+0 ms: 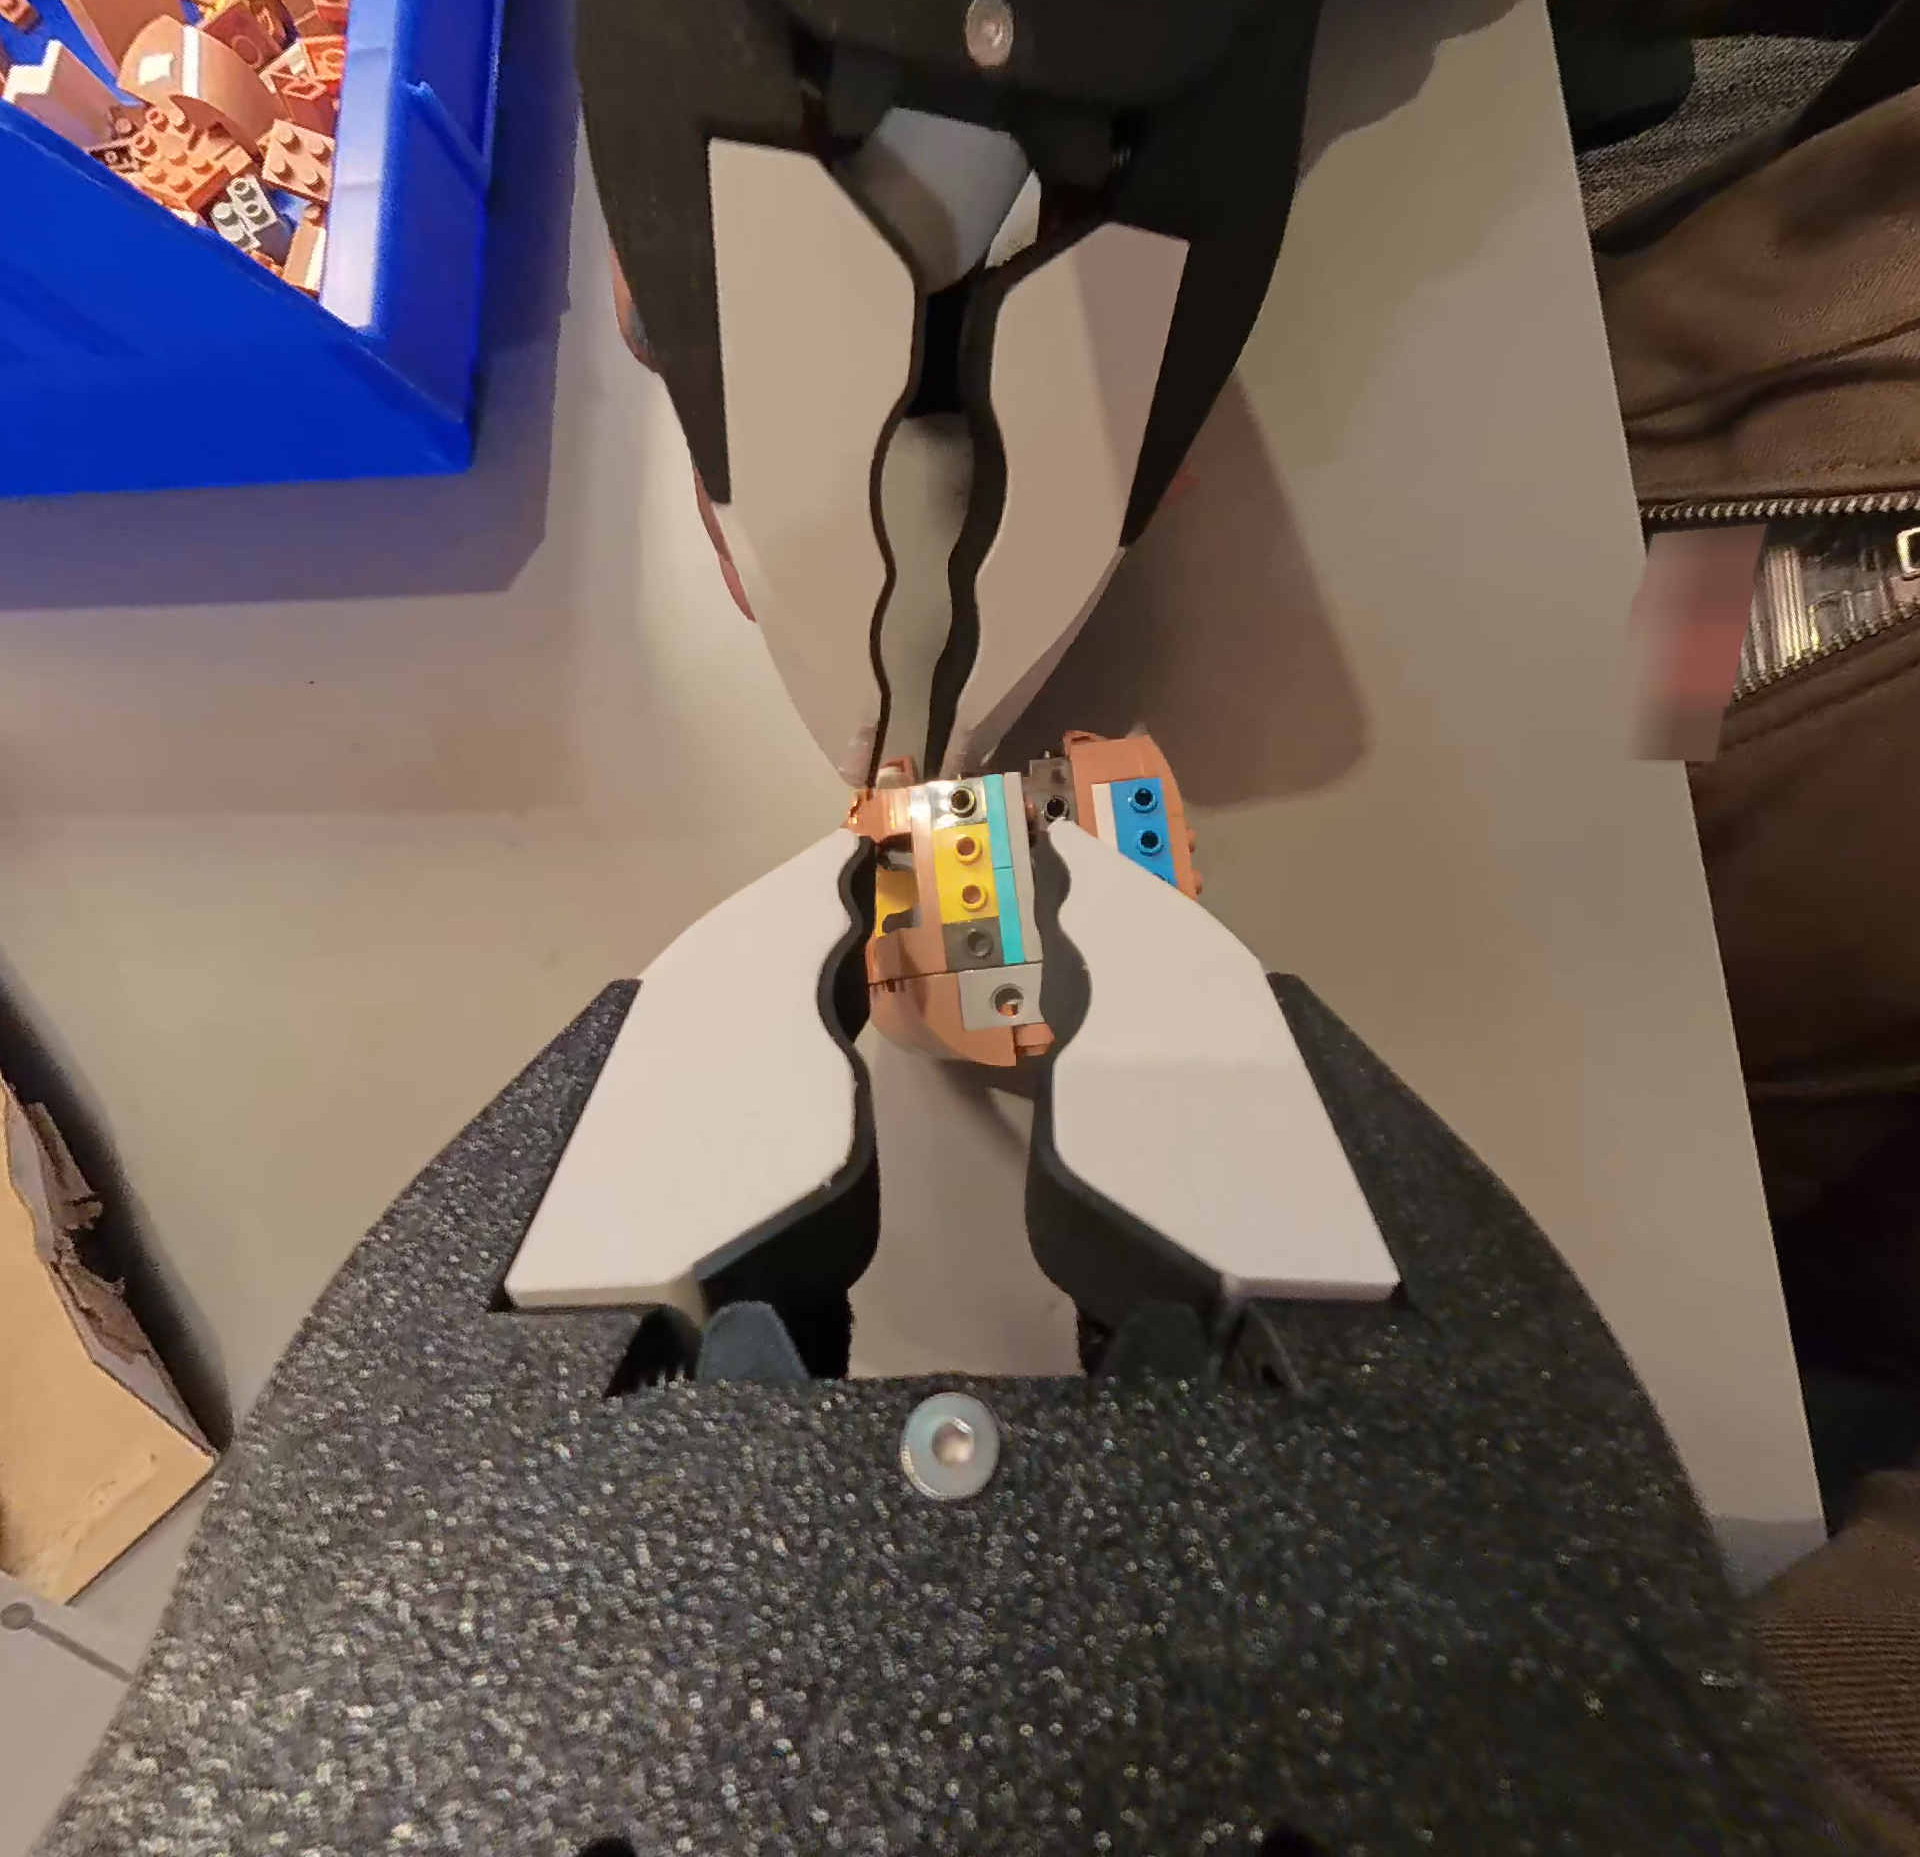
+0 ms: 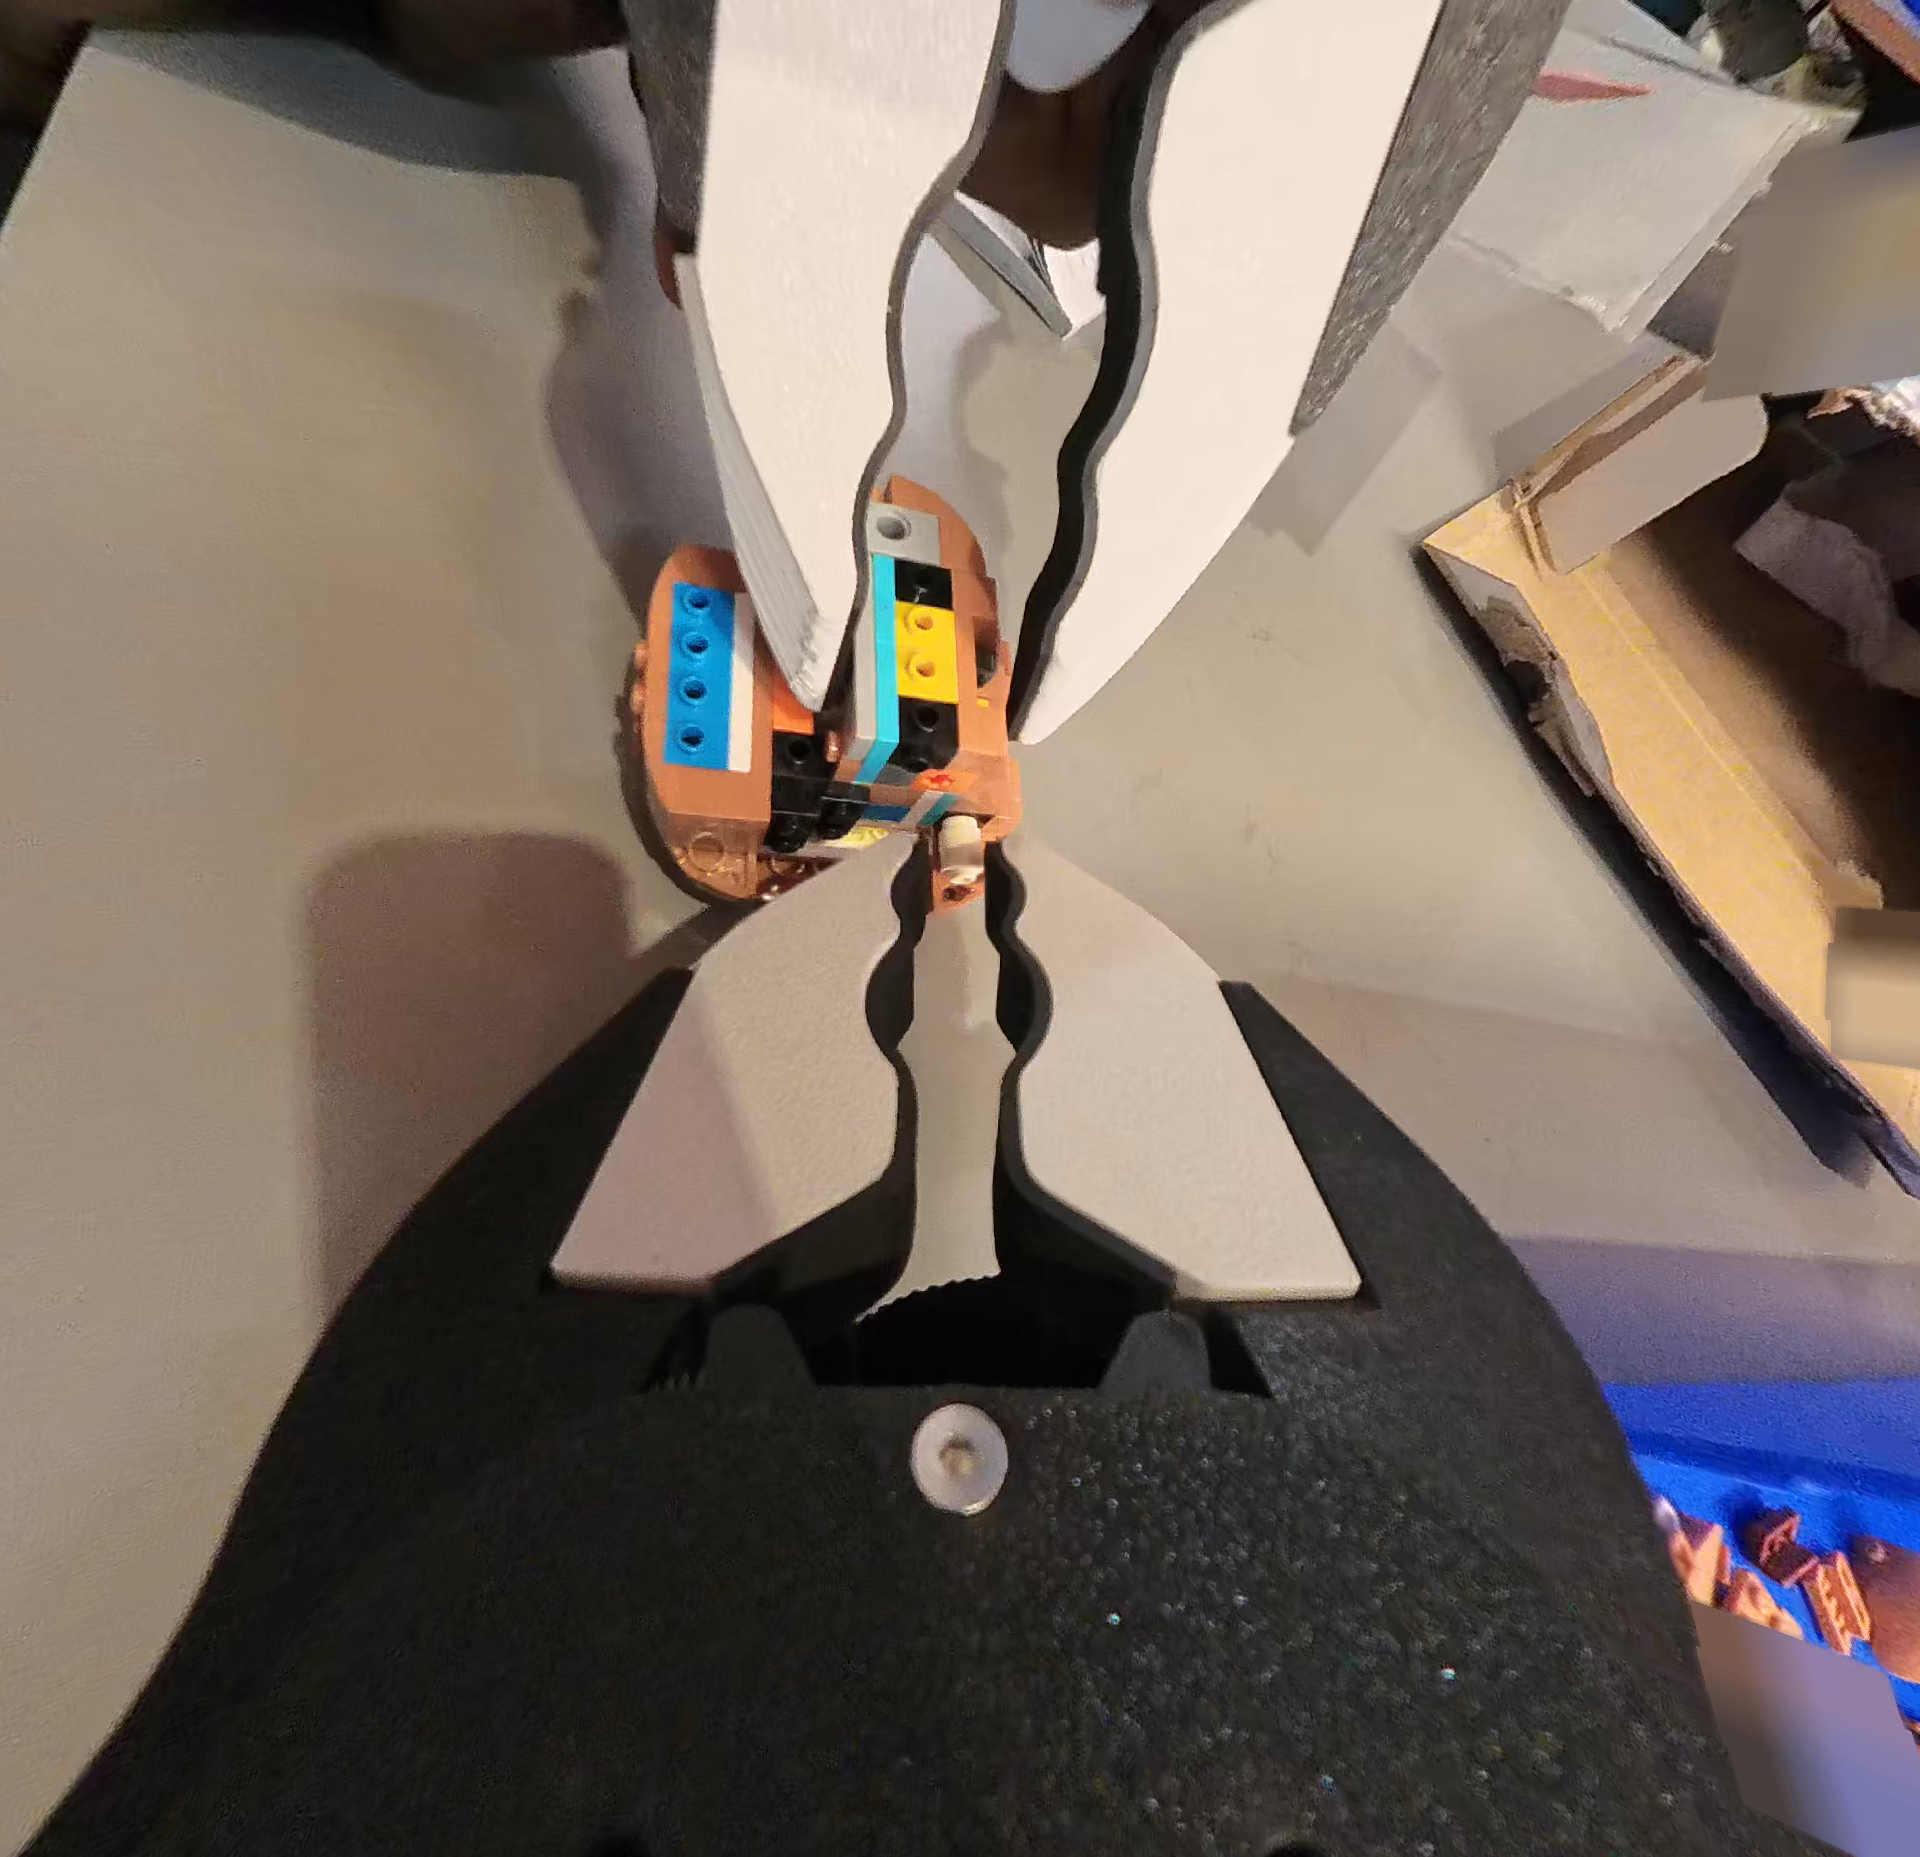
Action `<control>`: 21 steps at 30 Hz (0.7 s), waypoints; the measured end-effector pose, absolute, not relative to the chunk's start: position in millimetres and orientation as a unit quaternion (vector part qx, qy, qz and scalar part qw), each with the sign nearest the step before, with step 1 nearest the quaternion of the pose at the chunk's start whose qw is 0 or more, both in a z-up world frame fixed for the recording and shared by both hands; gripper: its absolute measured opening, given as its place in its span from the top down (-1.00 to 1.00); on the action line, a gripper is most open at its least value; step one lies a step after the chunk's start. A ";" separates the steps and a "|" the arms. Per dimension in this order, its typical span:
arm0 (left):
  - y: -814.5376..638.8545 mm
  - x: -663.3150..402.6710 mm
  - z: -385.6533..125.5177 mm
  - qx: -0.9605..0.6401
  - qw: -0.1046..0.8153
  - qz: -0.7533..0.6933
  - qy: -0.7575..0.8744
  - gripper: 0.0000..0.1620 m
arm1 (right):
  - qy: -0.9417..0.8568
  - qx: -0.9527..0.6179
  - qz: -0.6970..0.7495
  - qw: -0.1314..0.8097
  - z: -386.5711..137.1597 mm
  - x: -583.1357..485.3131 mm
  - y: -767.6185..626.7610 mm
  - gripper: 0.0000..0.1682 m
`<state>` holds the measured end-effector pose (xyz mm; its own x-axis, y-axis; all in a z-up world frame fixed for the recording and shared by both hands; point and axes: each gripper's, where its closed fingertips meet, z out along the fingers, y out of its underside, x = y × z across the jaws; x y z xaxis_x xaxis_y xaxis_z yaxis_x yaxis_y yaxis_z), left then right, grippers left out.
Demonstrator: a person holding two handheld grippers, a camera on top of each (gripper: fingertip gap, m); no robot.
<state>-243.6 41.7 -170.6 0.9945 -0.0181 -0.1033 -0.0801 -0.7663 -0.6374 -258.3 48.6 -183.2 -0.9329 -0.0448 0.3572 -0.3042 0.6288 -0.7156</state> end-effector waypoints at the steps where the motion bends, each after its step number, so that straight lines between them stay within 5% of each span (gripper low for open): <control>1: 41.9 -243.6 -170.6 -0.938 0.341 0.046 0.027 0.64 | -0.890 0.097 0.417 0.154 -185.1 -258.9 47.9 0.89; 21: 37.1 -248.2 -171.1 -0.938 0.344 0.022 -0.026 0.69 | -0.896 0.083 0.415 0.135 -179.1 -267.3 71.3 0.92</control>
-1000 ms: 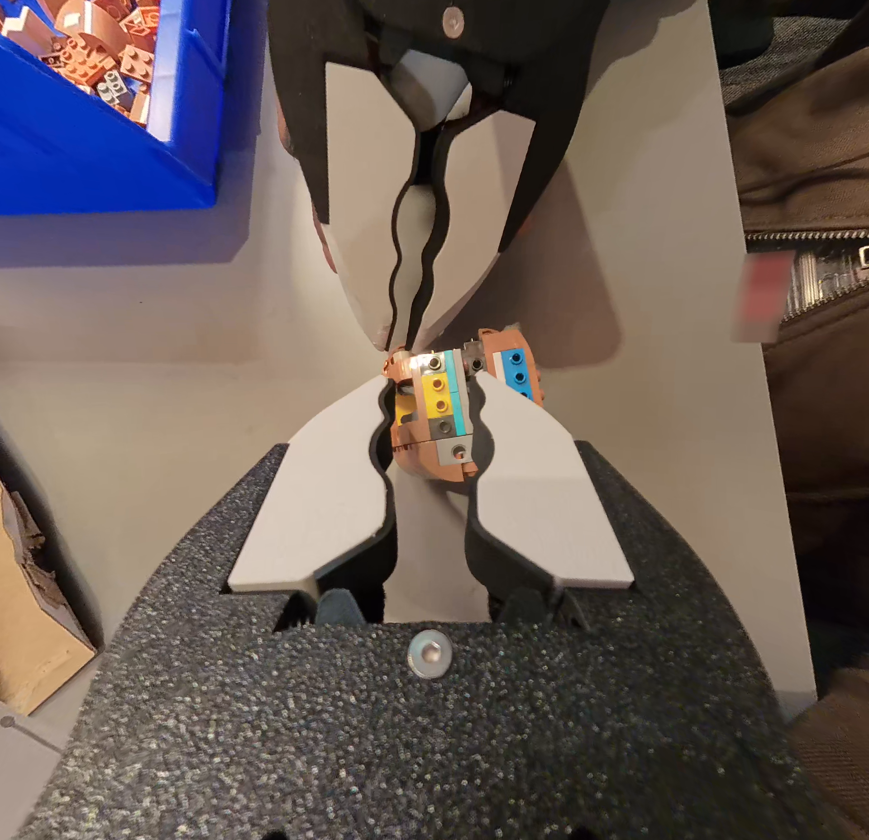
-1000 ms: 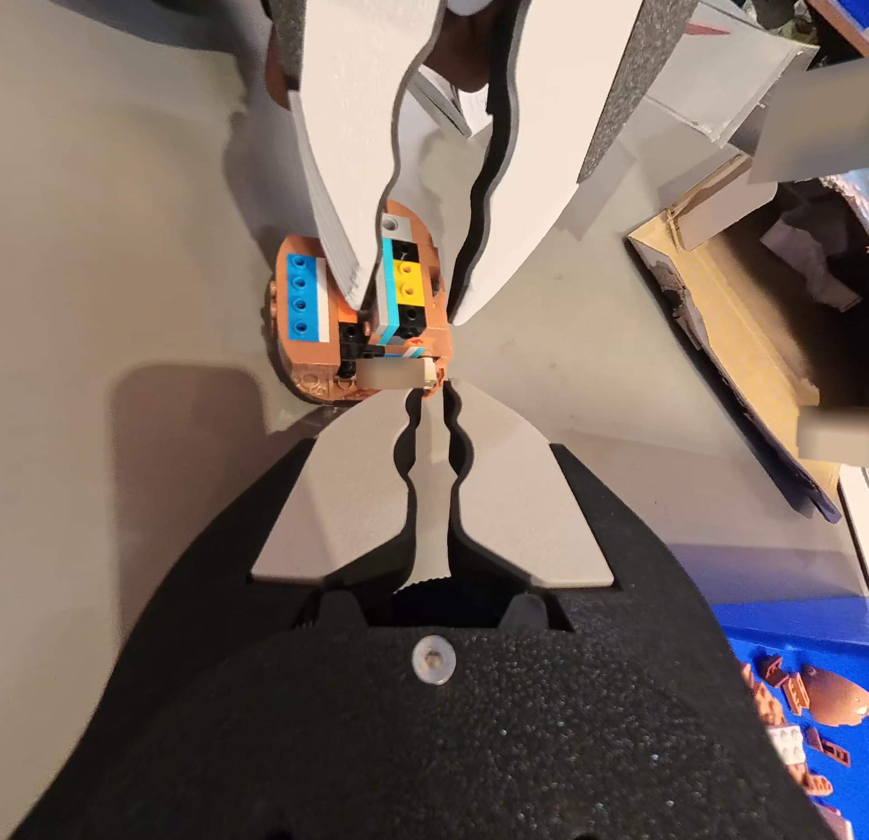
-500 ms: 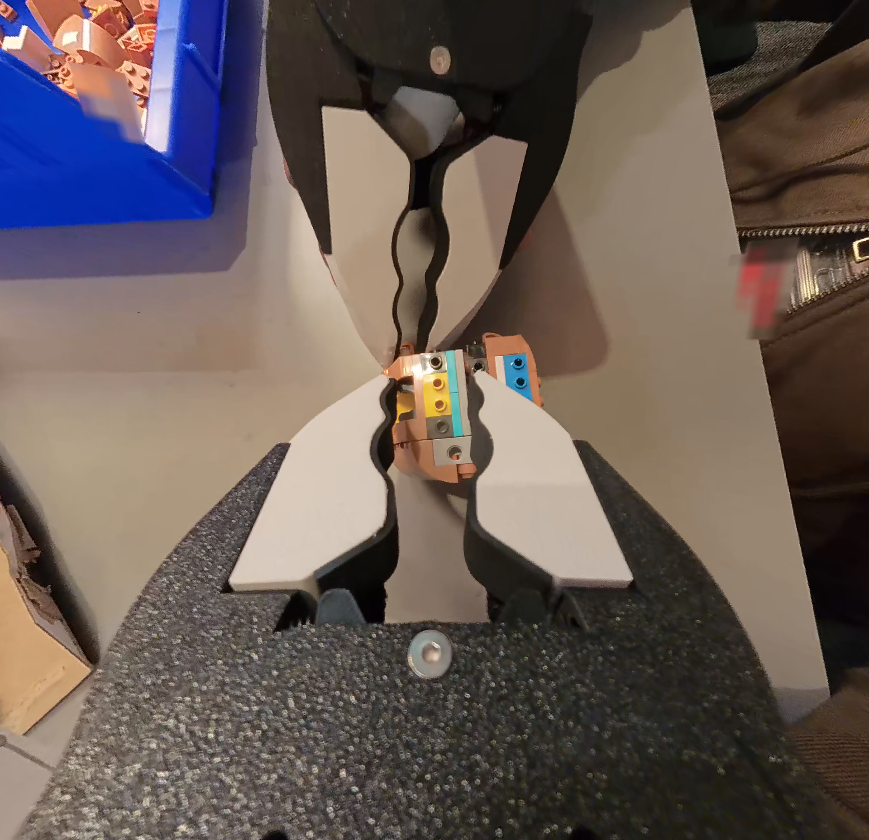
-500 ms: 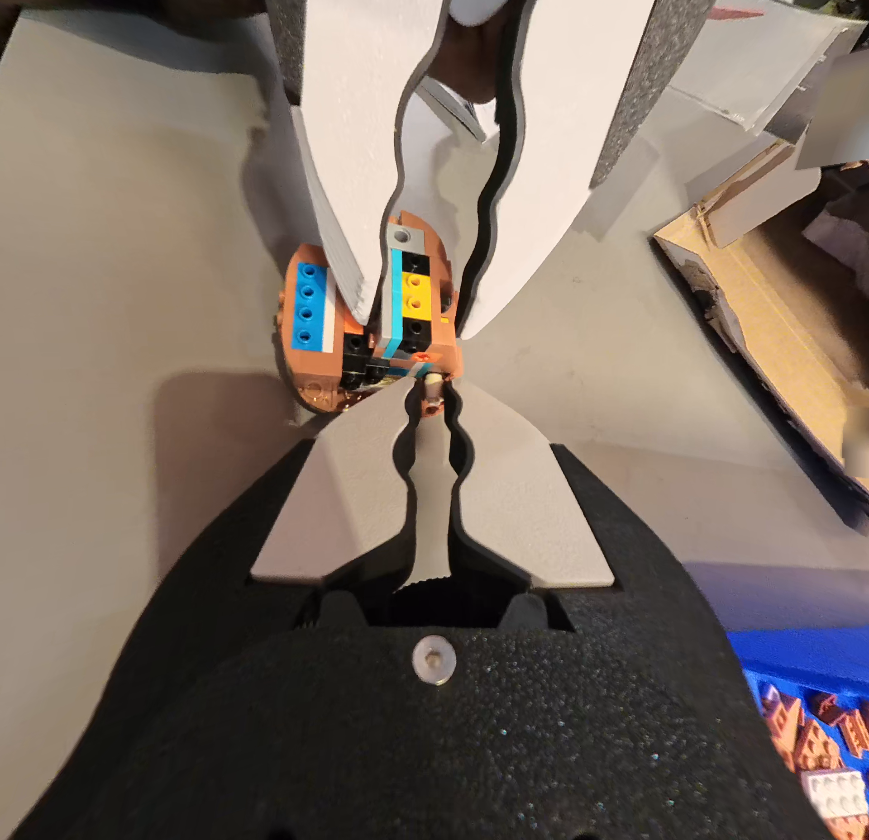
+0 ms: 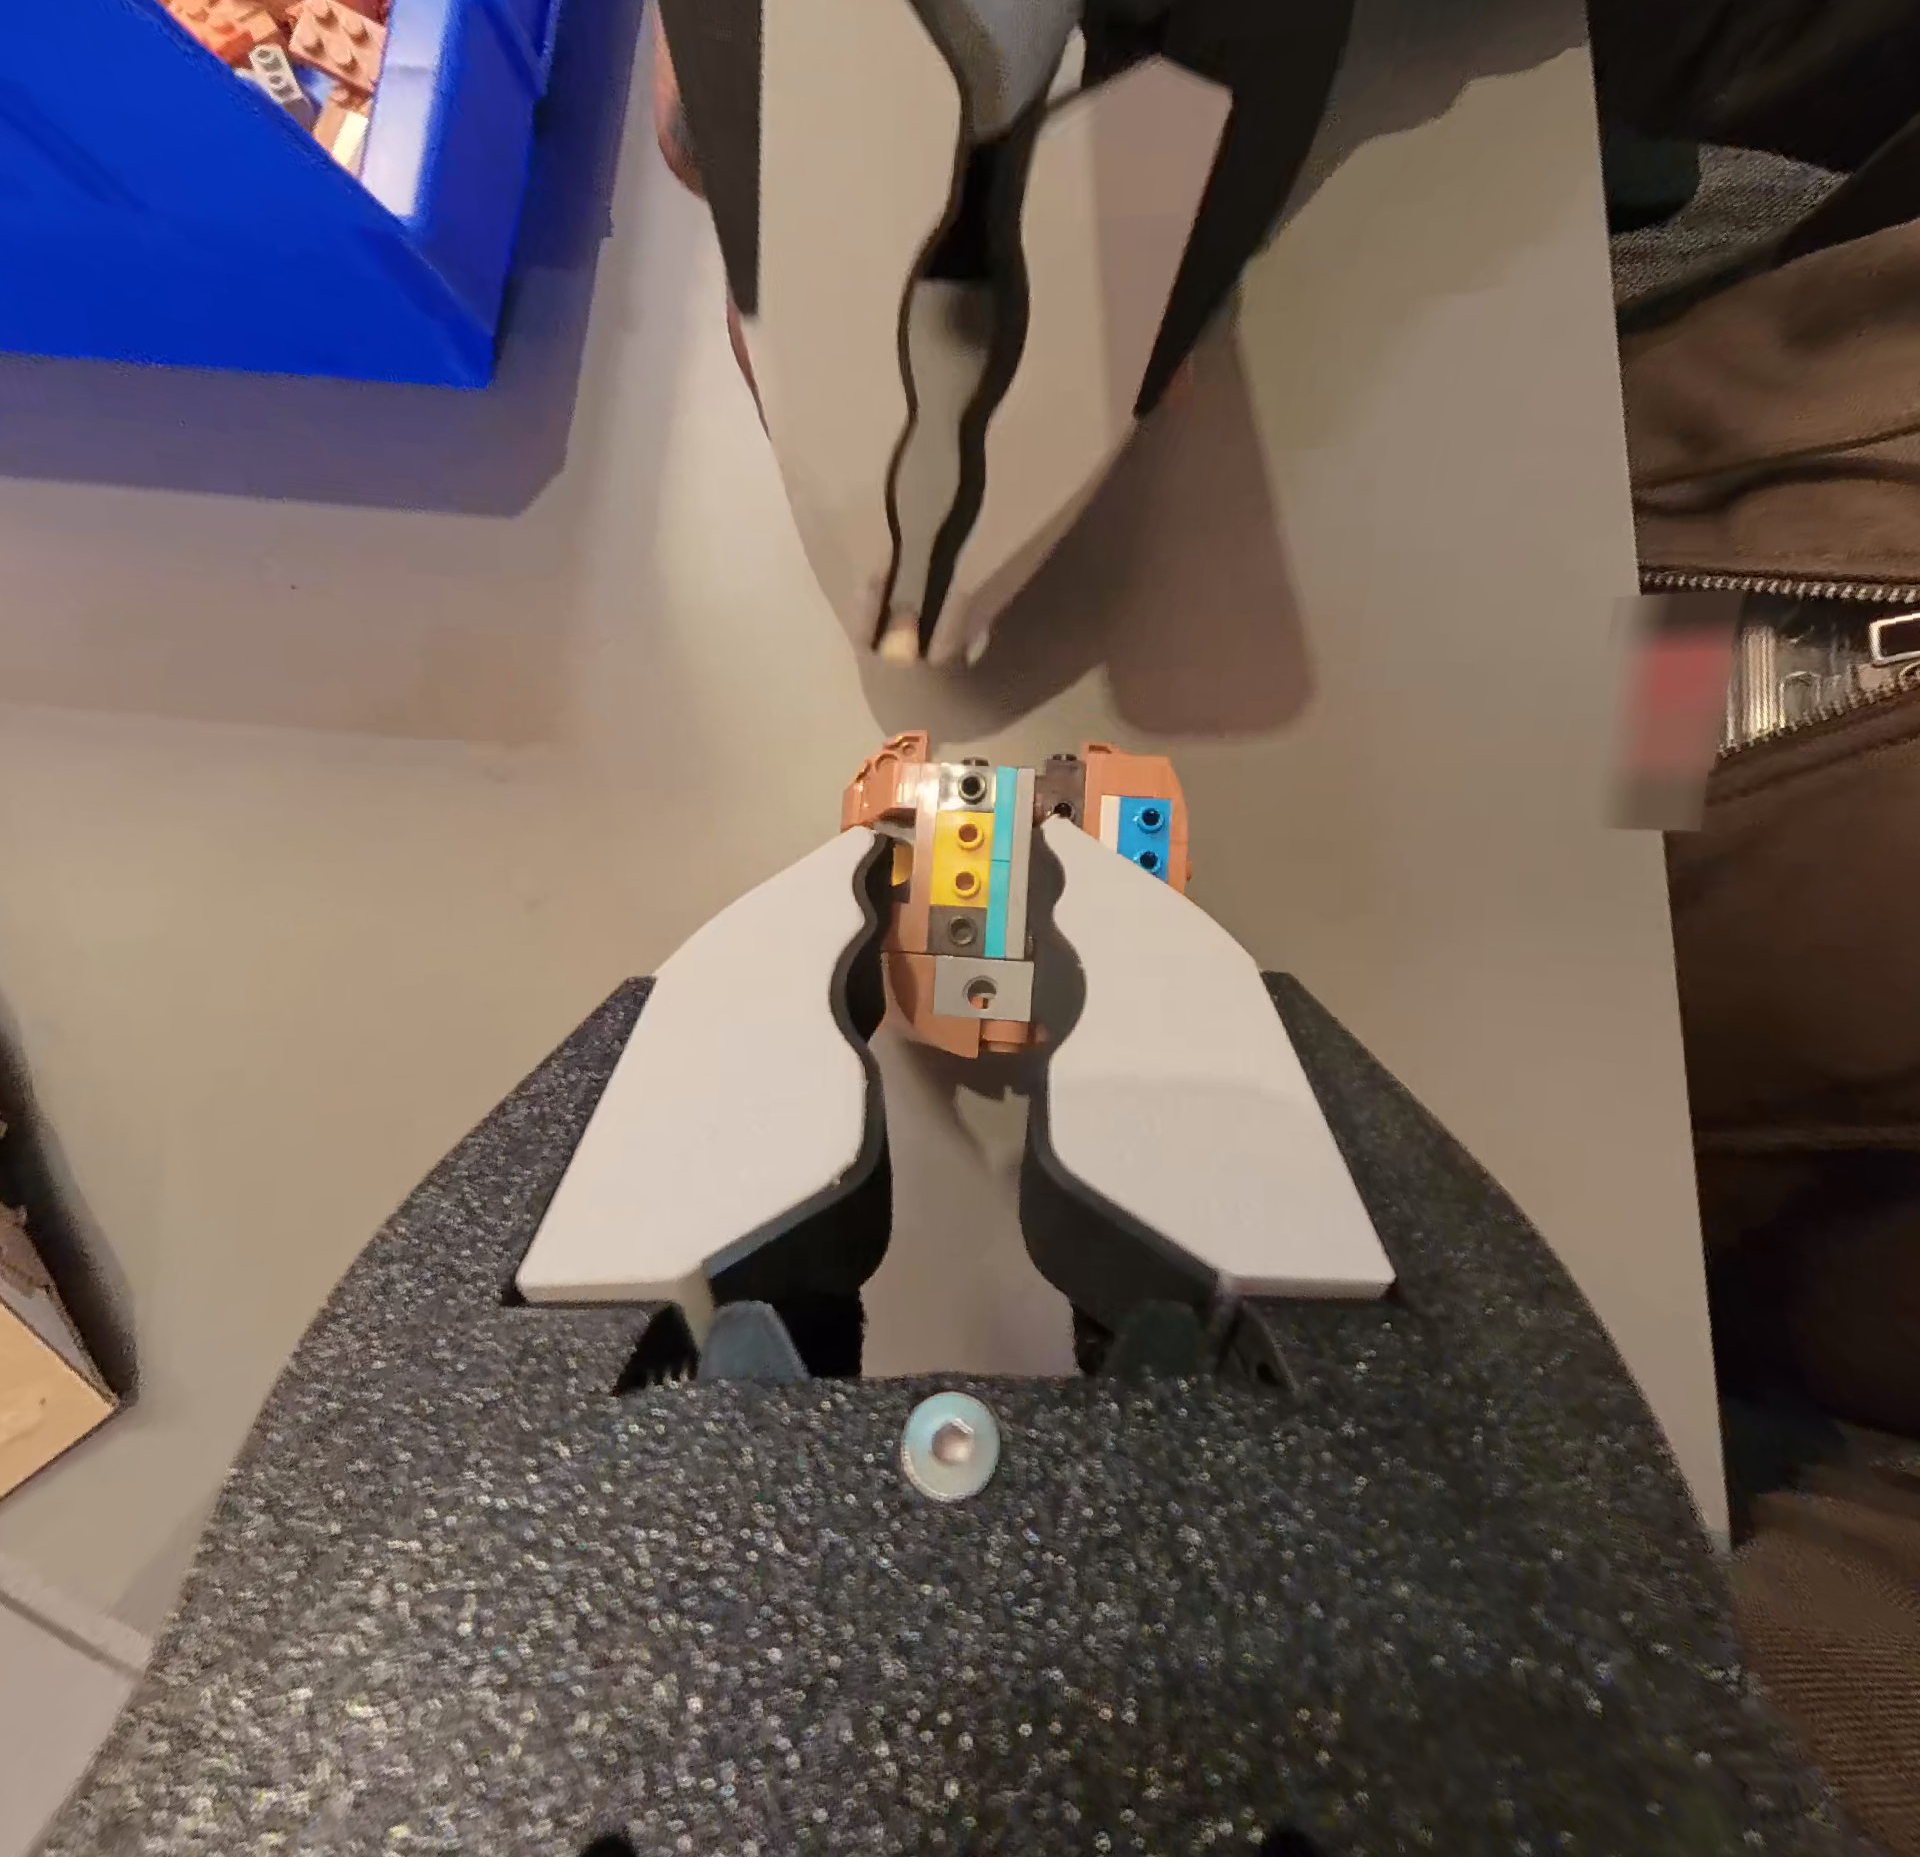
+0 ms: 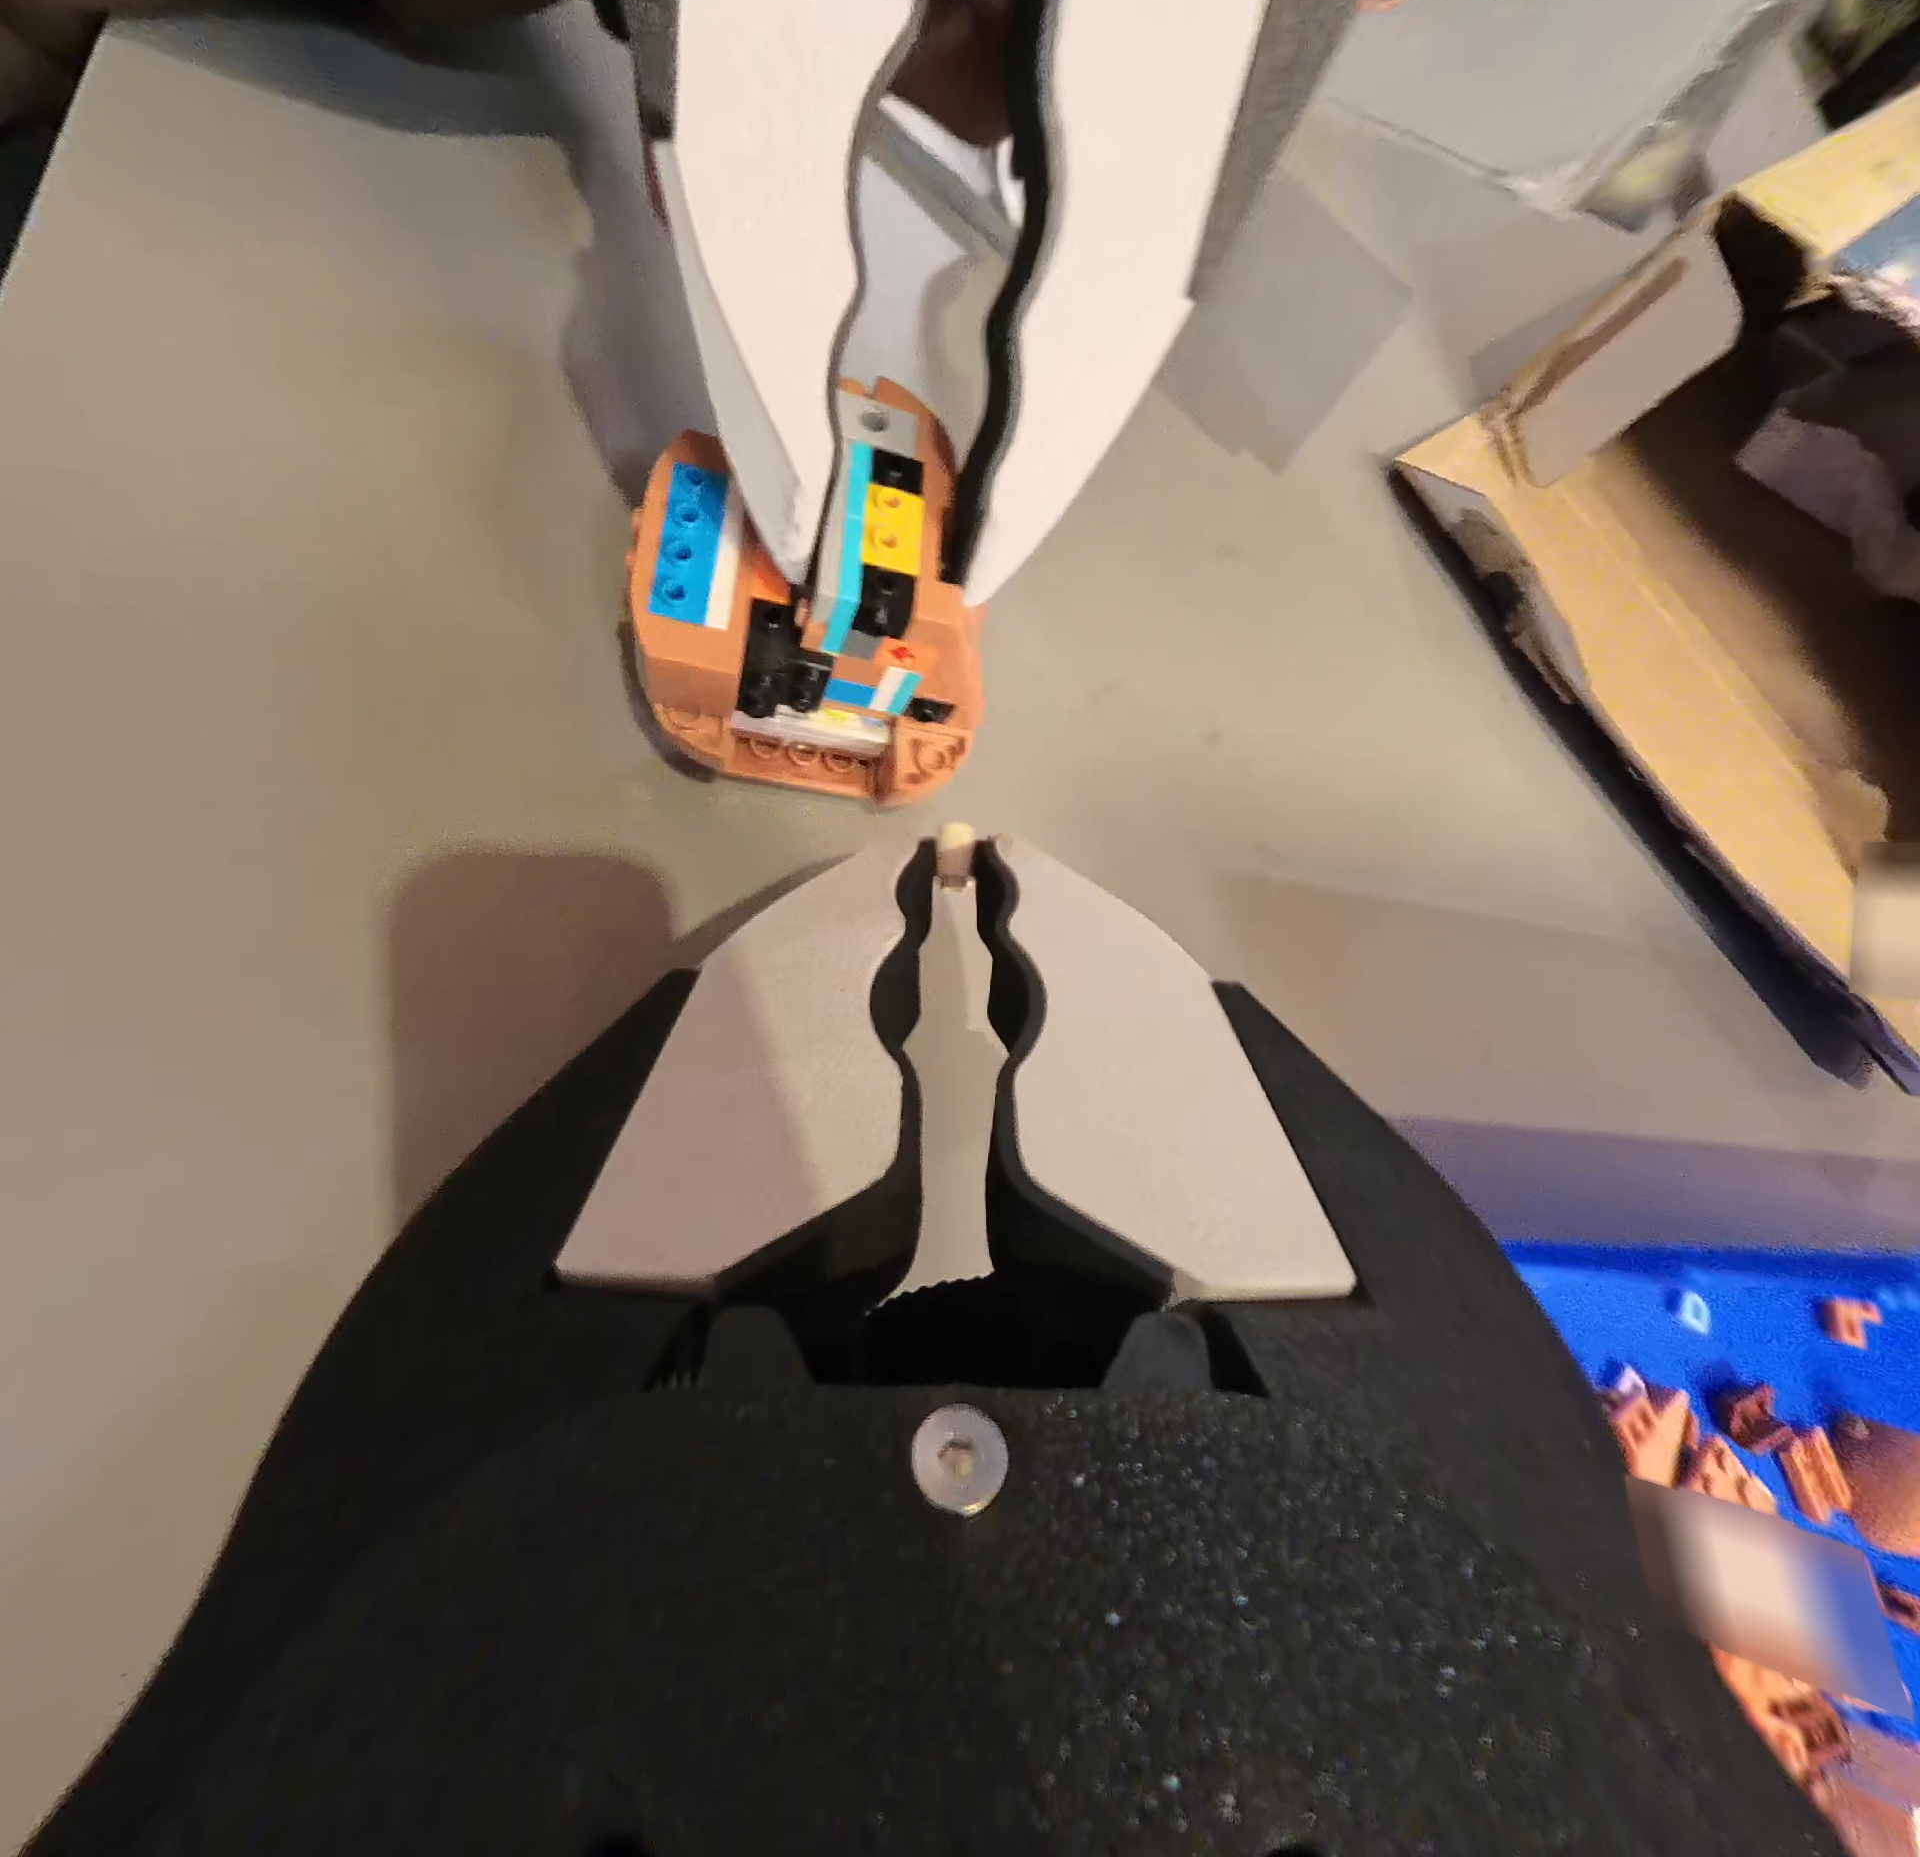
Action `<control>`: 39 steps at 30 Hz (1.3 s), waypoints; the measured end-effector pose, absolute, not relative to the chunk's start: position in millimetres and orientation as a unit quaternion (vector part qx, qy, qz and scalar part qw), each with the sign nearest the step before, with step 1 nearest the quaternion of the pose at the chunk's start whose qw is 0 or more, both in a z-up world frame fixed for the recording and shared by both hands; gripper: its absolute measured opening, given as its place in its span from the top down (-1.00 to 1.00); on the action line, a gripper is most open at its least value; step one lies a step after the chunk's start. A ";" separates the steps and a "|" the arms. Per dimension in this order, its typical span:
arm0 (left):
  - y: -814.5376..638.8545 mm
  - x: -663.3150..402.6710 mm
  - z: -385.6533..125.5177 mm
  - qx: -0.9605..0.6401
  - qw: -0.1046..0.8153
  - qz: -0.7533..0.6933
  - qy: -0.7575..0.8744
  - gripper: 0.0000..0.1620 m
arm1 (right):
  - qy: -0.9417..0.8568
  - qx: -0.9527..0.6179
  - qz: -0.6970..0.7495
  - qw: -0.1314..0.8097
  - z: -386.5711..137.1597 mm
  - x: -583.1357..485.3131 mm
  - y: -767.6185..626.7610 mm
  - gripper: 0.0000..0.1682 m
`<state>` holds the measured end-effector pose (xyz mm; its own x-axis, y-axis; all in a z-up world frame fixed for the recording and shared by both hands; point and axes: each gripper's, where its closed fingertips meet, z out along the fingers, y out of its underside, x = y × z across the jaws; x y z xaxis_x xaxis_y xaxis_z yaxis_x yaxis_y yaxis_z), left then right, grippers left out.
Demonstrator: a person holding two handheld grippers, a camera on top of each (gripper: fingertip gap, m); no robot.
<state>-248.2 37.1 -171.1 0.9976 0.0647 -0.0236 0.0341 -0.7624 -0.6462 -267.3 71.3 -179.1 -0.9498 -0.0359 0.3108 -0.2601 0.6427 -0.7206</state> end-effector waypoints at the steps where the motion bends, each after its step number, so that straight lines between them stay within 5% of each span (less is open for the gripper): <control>1: 36.7 -248.1 -171.0 -0.938 0.346 0.021 -0.024 0.69 | -0.892 0.075 0.423 0.141 -173.5 -270.4 74.6 0.92; 10: 38.8 -248.5 -170.8 -0.937 0.348 0.022 -0.022 0.69 | -0.788 -0.180 0.443 0.386 -99.2 -383.0 161.7 0.92; 14: 40.1 -249.2 -170.8 -0.936 0.350 0.021 -0.024 0.69 | -0.773 -0.304 0.356 0.428 -116.1 -419.3 213.1 0.62; 21: 40.5 -250.4 -170.6 -0.935 0.353 0.018 -0.030 0.69 | -0.794 -0.179 0.345 0.467 -108.5 -396.2 177.4 0.58; 33: 41.7 -281.4 -170.7 -0.926 0.352 0.068 -0.116 0.69 | -0.877 0.144 0.406 0.214 -175.8 -260.0 60.2 0.60; 39: 41.0 -290.6 -166.0 -0.921 0.357 0.097 -0.123 0.70 | -0.888 0.091 0.374 0.253 -183.3 -286.3 64.9 0.57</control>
